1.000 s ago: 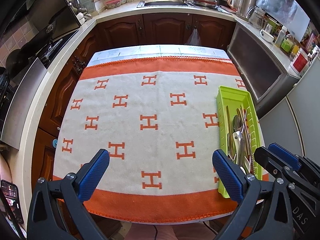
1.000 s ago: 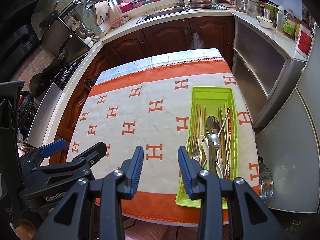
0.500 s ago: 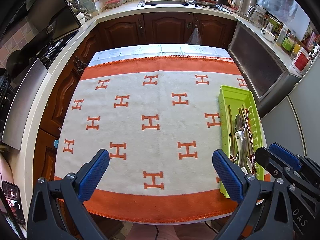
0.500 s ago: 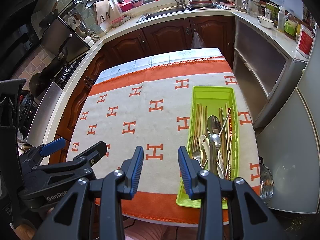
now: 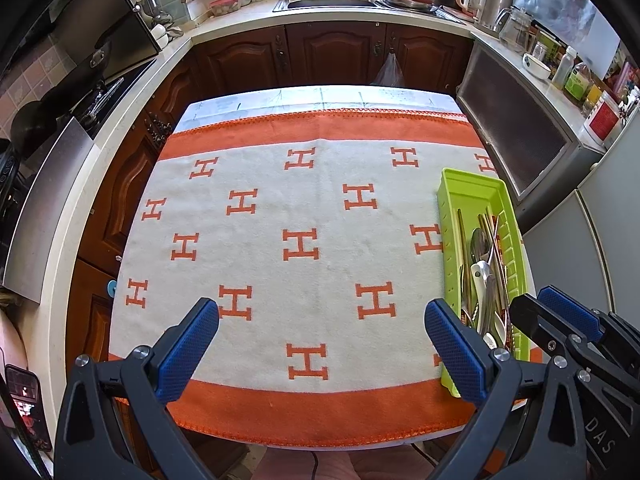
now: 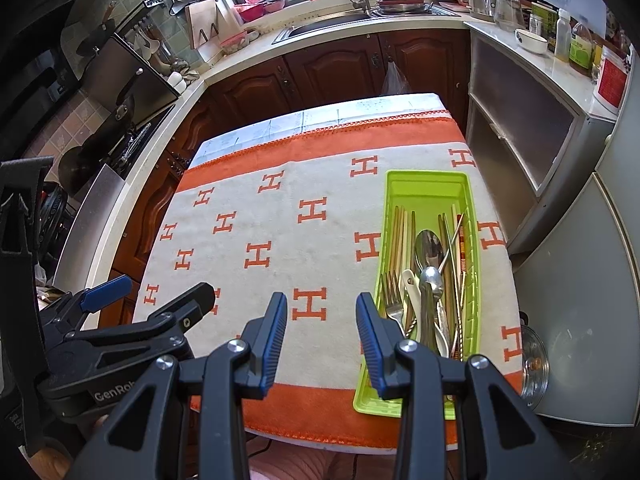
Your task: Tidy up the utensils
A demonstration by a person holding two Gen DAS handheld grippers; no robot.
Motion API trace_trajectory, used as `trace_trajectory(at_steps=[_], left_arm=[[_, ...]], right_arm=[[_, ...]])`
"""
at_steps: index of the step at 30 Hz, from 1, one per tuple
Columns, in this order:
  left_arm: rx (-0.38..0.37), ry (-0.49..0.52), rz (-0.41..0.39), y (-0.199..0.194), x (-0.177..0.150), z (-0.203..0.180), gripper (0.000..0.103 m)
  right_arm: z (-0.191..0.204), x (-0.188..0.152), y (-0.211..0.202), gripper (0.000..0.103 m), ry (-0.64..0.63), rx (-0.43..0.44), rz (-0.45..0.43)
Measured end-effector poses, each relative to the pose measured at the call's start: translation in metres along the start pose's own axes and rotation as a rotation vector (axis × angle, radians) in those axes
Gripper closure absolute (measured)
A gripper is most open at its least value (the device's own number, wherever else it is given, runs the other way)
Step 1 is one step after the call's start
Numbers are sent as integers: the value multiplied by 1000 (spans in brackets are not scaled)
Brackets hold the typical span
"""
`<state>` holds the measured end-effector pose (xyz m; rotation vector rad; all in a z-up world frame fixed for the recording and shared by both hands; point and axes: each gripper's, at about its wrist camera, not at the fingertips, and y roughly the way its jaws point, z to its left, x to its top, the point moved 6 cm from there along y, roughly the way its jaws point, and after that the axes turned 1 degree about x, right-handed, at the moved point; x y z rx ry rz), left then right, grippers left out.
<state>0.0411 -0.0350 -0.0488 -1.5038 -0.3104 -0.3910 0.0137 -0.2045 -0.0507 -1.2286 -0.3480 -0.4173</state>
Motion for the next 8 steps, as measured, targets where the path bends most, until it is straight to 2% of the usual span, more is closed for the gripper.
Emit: trace_trajectory(at_steps=[8], left_arm=[[-2,4,14,7,0,7,1]], right_arm=[[0,-2,3,67,3,-1,7]])
